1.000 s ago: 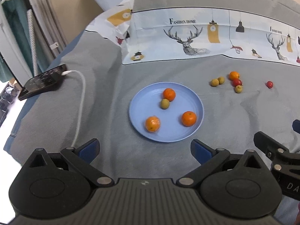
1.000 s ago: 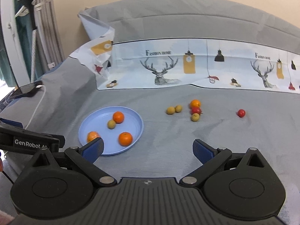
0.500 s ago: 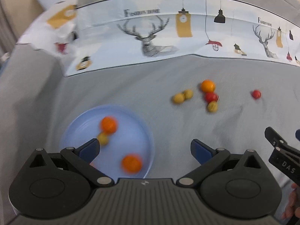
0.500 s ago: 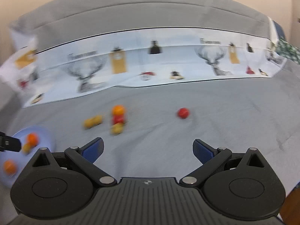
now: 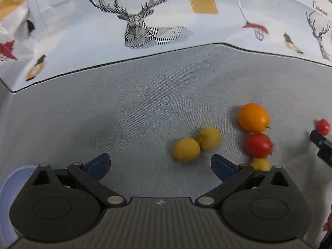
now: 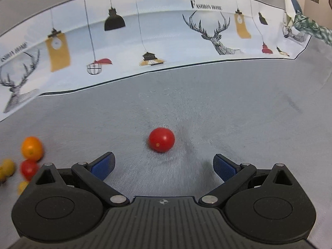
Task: Organize fruits
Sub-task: 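Grasp a small yellow fruit with the left tool while the right tool grasps a red tomato, then carry the yellow fruit over the plate while the right tool carries the red tomato there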
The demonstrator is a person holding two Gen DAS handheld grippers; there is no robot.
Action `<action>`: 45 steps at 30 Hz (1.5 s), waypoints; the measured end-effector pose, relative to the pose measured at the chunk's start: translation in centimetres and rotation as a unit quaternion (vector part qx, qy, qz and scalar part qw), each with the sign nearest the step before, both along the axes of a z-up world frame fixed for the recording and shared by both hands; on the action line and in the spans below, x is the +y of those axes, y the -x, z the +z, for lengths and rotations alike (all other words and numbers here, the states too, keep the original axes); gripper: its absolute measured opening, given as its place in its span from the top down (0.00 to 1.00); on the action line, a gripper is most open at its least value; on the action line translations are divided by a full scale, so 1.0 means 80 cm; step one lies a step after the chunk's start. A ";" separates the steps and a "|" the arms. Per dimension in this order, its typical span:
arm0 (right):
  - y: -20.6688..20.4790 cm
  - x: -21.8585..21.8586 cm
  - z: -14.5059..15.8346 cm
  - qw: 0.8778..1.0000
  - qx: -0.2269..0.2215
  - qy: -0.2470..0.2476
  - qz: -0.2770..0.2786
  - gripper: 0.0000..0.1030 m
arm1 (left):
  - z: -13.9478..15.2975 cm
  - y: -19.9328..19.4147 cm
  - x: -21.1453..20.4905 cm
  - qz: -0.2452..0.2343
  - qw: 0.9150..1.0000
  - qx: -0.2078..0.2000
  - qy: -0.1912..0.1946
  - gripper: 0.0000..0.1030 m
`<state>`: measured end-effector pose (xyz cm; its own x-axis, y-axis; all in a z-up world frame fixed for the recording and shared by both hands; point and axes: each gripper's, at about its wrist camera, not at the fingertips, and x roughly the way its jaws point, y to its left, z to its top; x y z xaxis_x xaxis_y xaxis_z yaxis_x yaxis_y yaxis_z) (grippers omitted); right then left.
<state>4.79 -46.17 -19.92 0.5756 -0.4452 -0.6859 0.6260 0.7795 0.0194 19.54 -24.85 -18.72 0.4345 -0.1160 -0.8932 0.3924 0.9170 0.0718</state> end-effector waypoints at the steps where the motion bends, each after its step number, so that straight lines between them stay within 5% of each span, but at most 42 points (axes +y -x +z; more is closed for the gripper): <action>1: -0.007 -0.005 -0.005 1.000 0.002 0.000 -0.001 0.03 | -0.006 -0.005 -0.002 -0.002 1.000 0.001 -0.005 0.00; 7: -0.022 -0.014 -0.017 1.000 -0.007 0.006 -0.005 0.00 | -0.009 -0.014 -0.005 -0.019 1.000 -0.020 0.002 0.00; 9: -0.021 -0.013 -0.015 1.000 -0.009 0.005 -0.003 0.06 | -0.005 -0.011 -0.005 -0.024 1.000 -0.013 0.008 0.07; 10: -0.018 -0.012 -0.012 1.000 -0.013 0.006 -0.005 0.22 | -0.001 -0.008 -0.006 -0.028 0.999 -0.009 0.018 0.24; 11: -0.016 -0.009 -0.008 1.000 -0.016 0.013 -0.004 0.33 | 0.004 -0.004 -0.006 -0.034 0.999 -0.009 0.027 0.54; 12: -0.016 -0.007 -0.006 1.000 -0.017 0.020 0.001 0.60 | 0.008 0.001 -0.009 -0.041 0.999 -0.012 0.028 0.72; 13: -0.015 -0.006 -0.005 1.000 -0.020 0.020 0.009 0.69 | 0.012 0.005 -0.012 -0.047 0.998 -0.020 0.022 0.70; 24: 0.010 0.000 0.018 0.998 -0.052 0.046 0.005 0.69 | 0.078 0.060 0.021 -0.033 0.997 -0.065 0.039 0.70; 31: 0.056 0.036 0.071 0.997 -0.070 0.000 0.039 0.69 | 0.136 0.146 0.072 -0.028 0.995 -0.074 0.060 0.70; 45: 0.203 0.266 0.189 0.967 -0.109 -0.047 0.227 0.69 | 0.203 0.303 0.237 0.003 0.993 -0.084 0.087 0.70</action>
<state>-11.45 -24.90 -4.82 0.8323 -0.0545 -0.5516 0.1924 0.9617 0.1953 -4.66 -5.85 -2.47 0.5772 -0.2589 -0.7744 0.3828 0.9235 -0.0234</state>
